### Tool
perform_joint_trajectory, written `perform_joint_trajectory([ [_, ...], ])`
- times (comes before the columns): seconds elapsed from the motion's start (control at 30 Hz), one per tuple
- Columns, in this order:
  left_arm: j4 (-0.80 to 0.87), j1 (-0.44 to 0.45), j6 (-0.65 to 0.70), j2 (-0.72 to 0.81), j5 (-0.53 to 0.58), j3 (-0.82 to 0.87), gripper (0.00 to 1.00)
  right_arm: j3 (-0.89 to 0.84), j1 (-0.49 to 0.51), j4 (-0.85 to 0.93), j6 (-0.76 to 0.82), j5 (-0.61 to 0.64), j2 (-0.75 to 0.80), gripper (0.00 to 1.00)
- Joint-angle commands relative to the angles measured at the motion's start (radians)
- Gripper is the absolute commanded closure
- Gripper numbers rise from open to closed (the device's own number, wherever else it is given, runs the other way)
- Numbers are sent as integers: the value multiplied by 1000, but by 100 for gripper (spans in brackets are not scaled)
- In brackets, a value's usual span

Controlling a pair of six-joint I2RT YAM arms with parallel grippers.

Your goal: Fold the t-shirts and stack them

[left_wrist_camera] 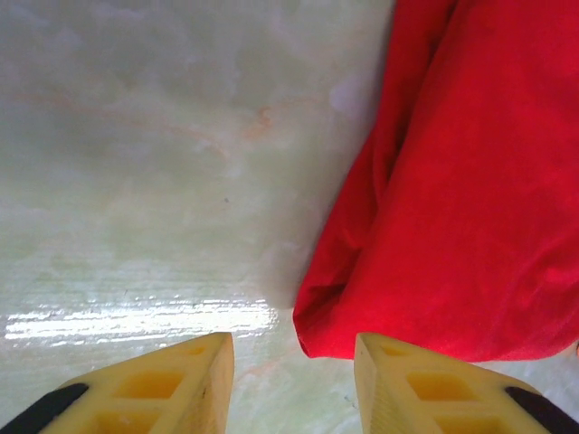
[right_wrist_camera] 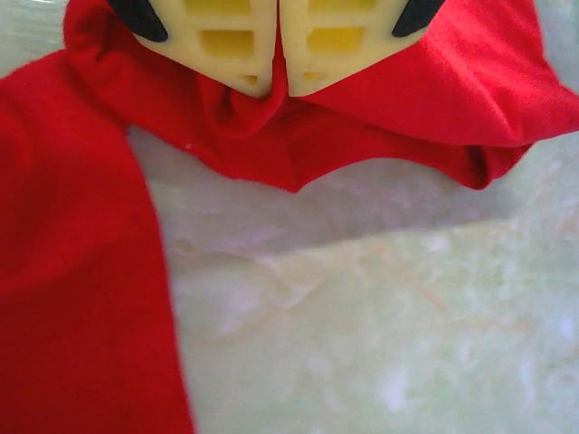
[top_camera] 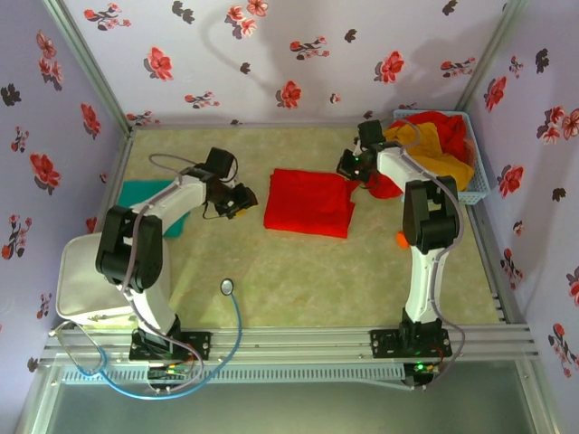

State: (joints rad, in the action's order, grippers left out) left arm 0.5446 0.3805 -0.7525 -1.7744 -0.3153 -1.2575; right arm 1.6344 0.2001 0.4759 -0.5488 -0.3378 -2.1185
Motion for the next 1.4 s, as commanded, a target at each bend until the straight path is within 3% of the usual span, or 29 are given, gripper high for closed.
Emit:
perform_joint_trajectory([
  [0.0, 4, 14, 33, -45, -16, -49, 59, -11, -22, -6, -28, 40, -36, 94],
  [0.03, 12, 18, 42, -57, -15, -59, 59, -14, -27, -9, -27, 35, -40, 91],
  [0.13, 18, 32, 62, -77, -21, -82, 58, -20, -30, -21, -6, 23, -24, 65],
  [0.27, 20, 60, 67, -95, -27, -129, 58, -8, -28, 17, 20, 20, 19, 44],
  [0.47, 28, 115, 56, -164, -27, -249, 58, -93, -7, 56, -6, 41, 173, 32],
  [0.73, 48, 173, 50, -330, -22, -434, 60, -367, 99, -152, -175, -94, 338, 25],
  [1.0, 55, 181, 54, -501, 7, -521, 62, -532, 115, -404, -277, -156, 251, 24],
  [1.17, 27, 176, 14, -475, 52, -374, 64, -615, 114, -400, -250, -128, 235, 24],
  [1.37, -123, 195, -86, -314, 70, -92, 65, -691, 113, -346, -169, -119, 279, 24],
])
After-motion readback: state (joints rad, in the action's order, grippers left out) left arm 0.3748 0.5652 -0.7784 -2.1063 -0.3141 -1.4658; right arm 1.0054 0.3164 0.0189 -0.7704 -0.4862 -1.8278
